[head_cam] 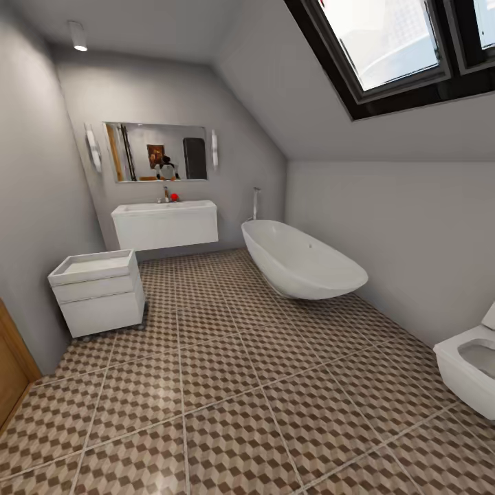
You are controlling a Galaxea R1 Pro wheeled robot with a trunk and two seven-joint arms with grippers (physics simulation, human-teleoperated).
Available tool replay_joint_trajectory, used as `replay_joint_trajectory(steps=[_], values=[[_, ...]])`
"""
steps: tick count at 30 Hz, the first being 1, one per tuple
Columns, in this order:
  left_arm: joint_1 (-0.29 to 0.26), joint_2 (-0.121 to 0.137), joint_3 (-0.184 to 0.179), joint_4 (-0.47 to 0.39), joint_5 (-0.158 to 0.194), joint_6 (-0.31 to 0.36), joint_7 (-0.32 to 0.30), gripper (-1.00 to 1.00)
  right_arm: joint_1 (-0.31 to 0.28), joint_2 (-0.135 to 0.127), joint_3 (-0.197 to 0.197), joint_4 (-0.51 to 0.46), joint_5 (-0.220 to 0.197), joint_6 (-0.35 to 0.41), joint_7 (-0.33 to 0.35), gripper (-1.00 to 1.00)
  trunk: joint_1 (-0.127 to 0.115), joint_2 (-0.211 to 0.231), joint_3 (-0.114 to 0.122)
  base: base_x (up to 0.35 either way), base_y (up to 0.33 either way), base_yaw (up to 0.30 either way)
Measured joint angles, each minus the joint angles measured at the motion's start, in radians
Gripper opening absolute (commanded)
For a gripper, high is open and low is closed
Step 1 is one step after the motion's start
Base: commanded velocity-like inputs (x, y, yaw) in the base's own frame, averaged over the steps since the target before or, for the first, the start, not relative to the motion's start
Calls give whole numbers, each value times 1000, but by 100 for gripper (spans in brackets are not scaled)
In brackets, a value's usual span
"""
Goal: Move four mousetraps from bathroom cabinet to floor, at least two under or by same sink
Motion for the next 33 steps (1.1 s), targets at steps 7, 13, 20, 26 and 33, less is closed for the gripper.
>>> replay_joint_trajectory(steps=[7, 13, 20, 26, 33], values=[[0, 4, 3, -3, -2, -2, 0, 100, -14, 30, 3, -38, 2, -33, -2, 100, 0, 0, 0, 0, 0, 0], [0, 4, 2, -9, -3, -2, 0, 100, -14, 34, 2, -45, 2, -64, -1, 100, 0, 0, 0, 0, 0, 0], [0, 5, 2, -11, -3, -2, 0, 100, -14, 35, 2, -46, 2, -103, -1, 100, 0, 0, 0, 0, 0, 0], [0, 16, 4, -34, -3, -1, 1, 100, -15, 35, 2, -54, 0, -137, -1, 100, 0, 0, 0, 0, 0, 0], [0, 54, 6, -73, -2, 4, 3, 100, -14, 25, 4, -92, 7, -176, 2, 100, 0, 0, 0, 0, 0, 0]])
